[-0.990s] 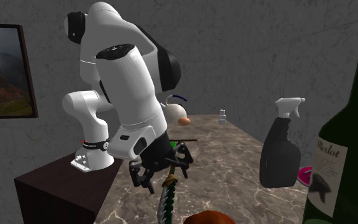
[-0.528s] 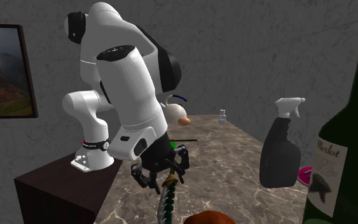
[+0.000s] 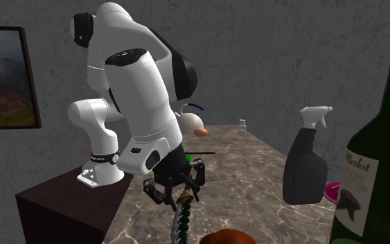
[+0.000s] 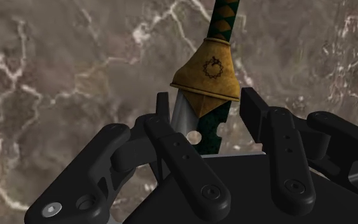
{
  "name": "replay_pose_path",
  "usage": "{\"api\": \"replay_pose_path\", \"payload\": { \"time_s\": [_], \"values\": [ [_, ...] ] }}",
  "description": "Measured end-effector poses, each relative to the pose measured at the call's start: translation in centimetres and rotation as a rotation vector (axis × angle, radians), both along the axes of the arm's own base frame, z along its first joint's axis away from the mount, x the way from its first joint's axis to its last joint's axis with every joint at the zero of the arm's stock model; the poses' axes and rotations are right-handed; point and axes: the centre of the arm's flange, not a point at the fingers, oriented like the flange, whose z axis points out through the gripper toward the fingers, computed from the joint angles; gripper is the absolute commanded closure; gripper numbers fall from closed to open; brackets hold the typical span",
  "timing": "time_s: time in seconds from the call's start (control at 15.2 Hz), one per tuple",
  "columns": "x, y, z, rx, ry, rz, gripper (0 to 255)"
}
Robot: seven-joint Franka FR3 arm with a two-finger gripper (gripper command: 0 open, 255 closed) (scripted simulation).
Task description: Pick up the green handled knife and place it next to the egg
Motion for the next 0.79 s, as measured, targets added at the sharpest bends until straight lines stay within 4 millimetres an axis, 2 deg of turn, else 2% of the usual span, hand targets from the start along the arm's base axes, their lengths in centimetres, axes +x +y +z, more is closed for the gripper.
{"api": "replay_pose_path", "payload": {
  "time_s": [0.2,0.79],
  "values": [
    [0.0,0.0,0.5,0.001,0.001,0.001,255],
    [0.0,0.0,5.1,0.001,0.001,0.001,255]
  ]
}}
